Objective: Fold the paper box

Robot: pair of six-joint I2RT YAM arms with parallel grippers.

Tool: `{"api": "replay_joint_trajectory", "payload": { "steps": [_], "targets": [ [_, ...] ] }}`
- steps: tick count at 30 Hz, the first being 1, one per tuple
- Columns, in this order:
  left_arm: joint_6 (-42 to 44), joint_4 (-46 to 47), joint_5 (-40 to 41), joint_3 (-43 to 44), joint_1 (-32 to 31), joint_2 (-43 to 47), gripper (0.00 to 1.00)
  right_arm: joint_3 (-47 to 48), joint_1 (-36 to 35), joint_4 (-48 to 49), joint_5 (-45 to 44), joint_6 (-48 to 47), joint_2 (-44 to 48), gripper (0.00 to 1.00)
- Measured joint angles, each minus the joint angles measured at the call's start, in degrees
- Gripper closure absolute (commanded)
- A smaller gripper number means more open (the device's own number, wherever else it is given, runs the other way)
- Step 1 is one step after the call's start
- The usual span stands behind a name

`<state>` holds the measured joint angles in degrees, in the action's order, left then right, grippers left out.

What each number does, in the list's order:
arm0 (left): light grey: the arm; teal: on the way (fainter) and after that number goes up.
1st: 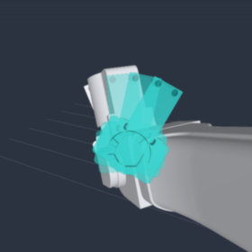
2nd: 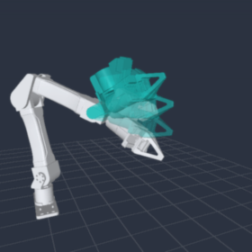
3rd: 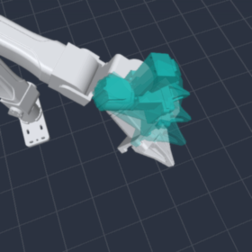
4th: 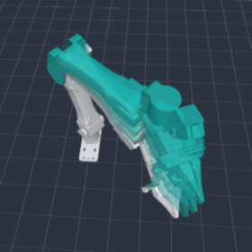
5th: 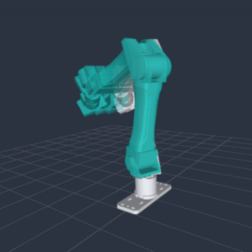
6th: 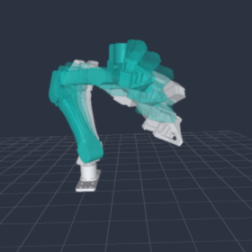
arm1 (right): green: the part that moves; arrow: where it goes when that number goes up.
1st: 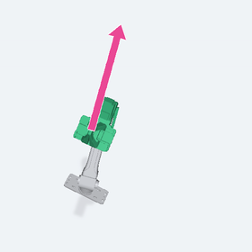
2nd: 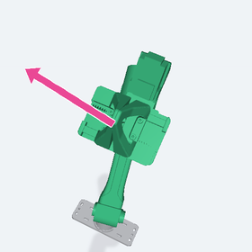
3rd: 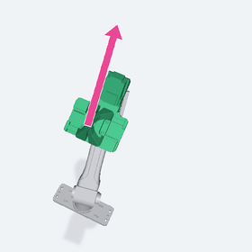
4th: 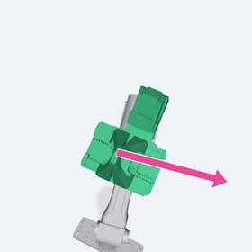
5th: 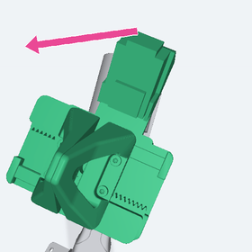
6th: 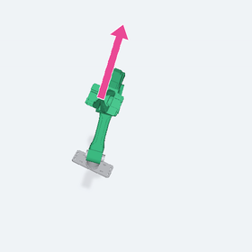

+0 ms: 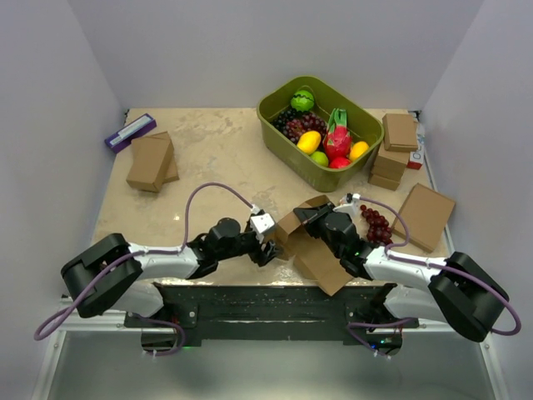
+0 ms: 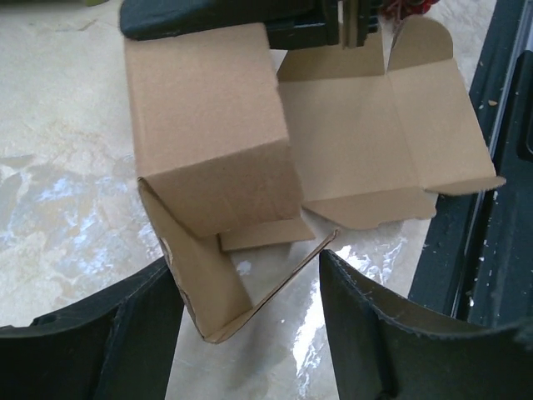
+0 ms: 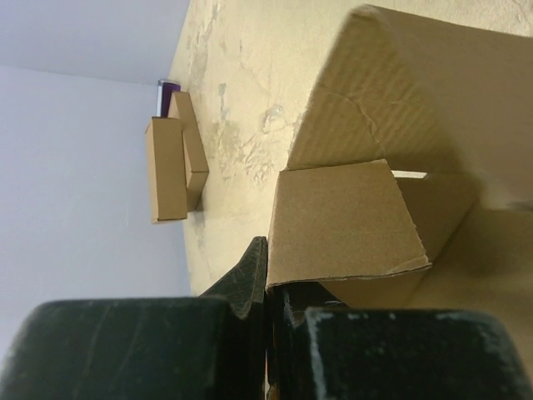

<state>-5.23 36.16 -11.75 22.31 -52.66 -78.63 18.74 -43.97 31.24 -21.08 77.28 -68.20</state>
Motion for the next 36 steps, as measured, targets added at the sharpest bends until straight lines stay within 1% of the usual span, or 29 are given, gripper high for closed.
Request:
{"api": "replay_joint_trajectory", "payload": {
  "steps": [5,7,15,22,26,33,36],
  "targets": [
    [-1.7,1.55,0.72,0.83,-1.81,-2.05,0.34,-0.02,0.0,-0.24,-0.46,-0.13,-0.11,1.0],
    [-2.97,1.86,2.19,1.18,-2.38,-2.54,0.34,-0.02,0.02,-0.26,-0.52,-0.13,-0.11,1.0],
    [-8.83,1.75,8.63,4.24,-6.08,-4.76,0.34,-0.22,0.02,-0.35,-0.94,-0.11,-0.85,1.0],
    [-14.21,1.36,16.55,6.34,-8.33,-7.78,0.34,-0.57,0.04,-0.28,-1.88,0.0,-0.83,1.0],
    [-16.81,1.42,19.02,6.6,-8.98,-8.41,0.26,-0.98,0.04,0.15,-2.08,0.26,-0.72,1.0],
    [-20.35,1.97,22.32,6.73,-10.32,-9.31,0.22,-1.42,0.02,-1.11,-2.95,1.42,0.87,1.0],
    [-21.29,3.48,22.95,6.03,-10.54,-9.33,0.24,-2.34,0.04,-1.46,-3.72,1.77,2.38,1.0]
  ]
}}
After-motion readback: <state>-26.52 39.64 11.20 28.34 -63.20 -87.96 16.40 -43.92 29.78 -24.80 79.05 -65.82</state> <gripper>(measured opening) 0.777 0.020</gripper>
